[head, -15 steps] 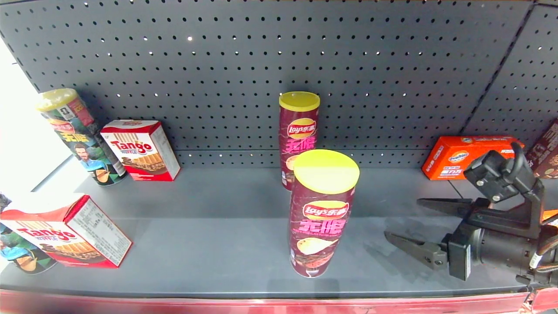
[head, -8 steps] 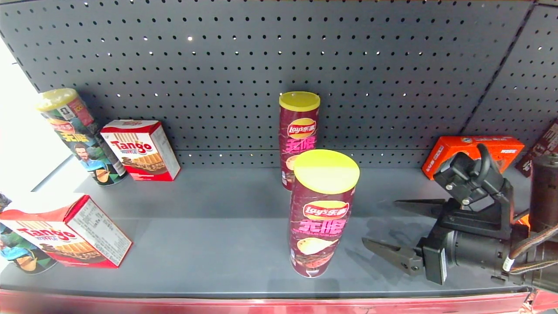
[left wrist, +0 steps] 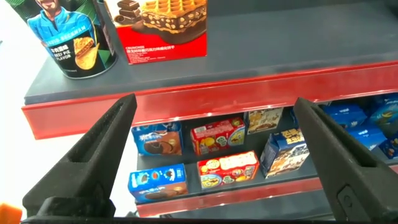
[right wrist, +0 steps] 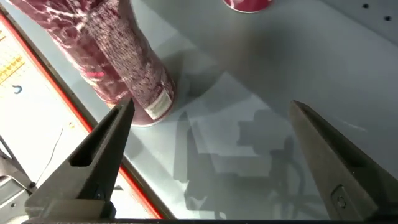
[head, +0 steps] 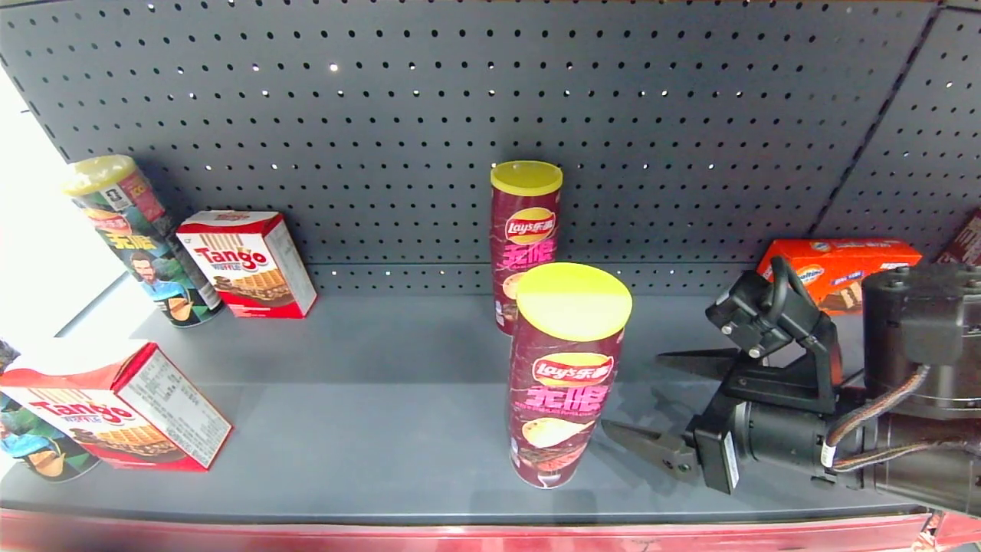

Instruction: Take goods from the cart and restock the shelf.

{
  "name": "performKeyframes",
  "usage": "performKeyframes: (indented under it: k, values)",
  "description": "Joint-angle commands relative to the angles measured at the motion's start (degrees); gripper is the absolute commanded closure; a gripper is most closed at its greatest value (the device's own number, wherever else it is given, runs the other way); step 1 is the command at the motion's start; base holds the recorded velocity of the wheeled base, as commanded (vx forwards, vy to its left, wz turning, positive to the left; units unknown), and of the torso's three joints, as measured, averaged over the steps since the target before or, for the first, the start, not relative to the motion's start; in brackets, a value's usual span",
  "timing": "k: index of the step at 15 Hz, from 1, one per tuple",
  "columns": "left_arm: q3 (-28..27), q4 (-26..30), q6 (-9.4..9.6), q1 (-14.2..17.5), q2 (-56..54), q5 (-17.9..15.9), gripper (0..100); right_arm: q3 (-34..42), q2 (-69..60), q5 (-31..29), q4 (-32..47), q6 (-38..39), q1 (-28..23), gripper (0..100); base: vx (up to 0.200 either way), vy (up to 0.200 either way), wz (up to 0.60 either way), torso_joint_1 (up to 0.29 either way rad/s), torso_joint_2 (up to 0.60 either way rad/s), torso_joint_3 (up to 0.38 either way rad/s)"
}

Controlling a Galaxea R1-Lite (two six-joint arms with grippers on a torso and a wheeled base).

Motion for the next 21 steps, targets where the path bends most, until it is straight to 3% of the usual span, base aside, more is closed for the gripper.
performKeyframes:
  k: [1,18,21]
  values:
    - [0.0,0.0,-0.07,0.0,0.1,0.0,0,-0.1,1.6,0.0,-0.5,0.0,0.3,0,0.000,0.000,0.00,0.000,0.00,0.000]
    - [0.0,0.0,-0.42,0.0,0.1,0.0,0,-2.0,3.8,-0.1,-1.1,0.0,0.8,0,0.000,0.000,0.00,0.000,0.00,0.000]
    - [0.0,0.0,-0.60,0.0,0.1,0.0,0,-1.1,0.0,-2.0,-3.9,0.0,-2.9,0,0.000,0.000,0.00,0.000,0.00,0.000]
